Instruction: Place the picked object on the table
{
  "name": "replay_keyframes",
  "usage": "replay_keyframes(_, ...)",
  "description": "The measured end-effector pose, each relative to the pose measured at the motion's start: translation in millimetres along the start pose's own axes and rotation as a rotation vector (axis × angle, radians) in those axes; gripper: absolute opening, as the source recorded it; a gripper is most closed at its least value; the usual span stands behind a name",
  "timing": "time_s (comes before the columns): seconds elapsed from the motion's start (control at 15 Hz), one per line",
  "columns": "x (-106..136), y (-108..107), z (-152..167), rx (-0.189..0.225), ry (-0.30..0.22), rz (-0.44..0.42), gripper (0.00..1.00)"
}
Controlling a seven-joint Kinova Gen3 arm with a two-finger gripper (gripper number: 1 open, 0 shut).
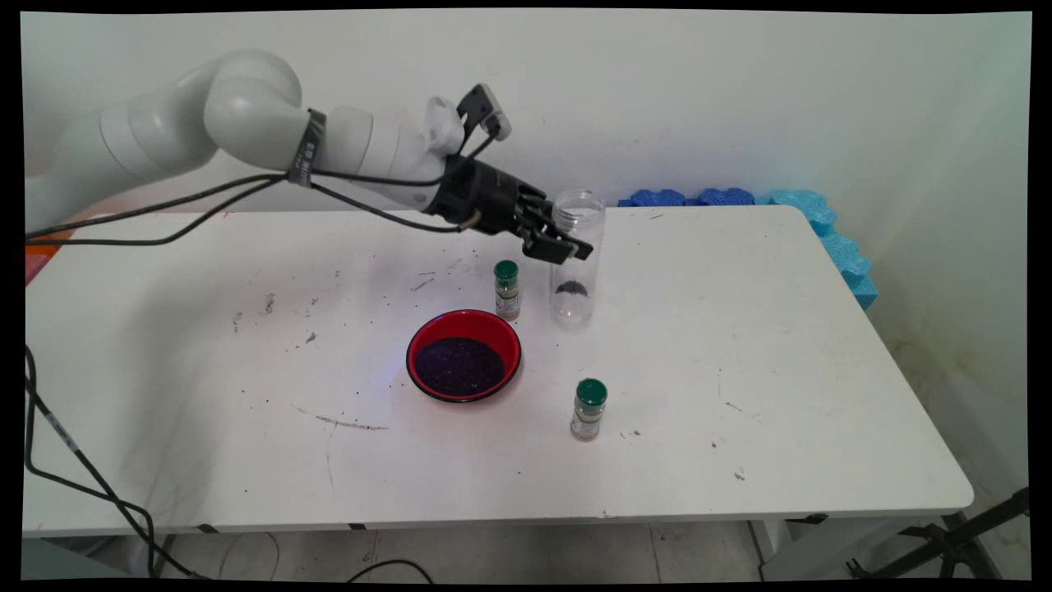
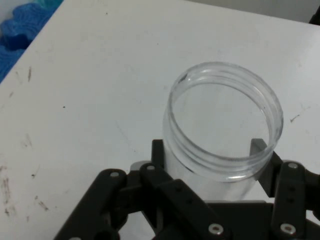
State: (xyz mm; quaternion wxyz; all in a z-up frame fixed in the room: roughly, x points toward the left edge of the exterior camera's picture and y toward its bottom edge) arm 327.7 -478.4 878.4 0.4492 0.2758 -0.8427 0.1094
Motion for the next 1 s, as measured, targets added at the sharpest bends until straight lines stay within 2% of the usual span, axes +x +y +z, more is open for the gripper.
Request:
replay_keyframes(0.8, -23.1, -2.5, 24.9, 0.003, -0.007, 0.007, 0.0)
replay_keyframes(0.87, -23.5, -2.6, 25.5, 0.003, -0.006, 0.008, 1.0)
replay_keyframes(1.0, -24.5, -3.2, 27.3, 0.006, -0.003, 0.017, 1.0)
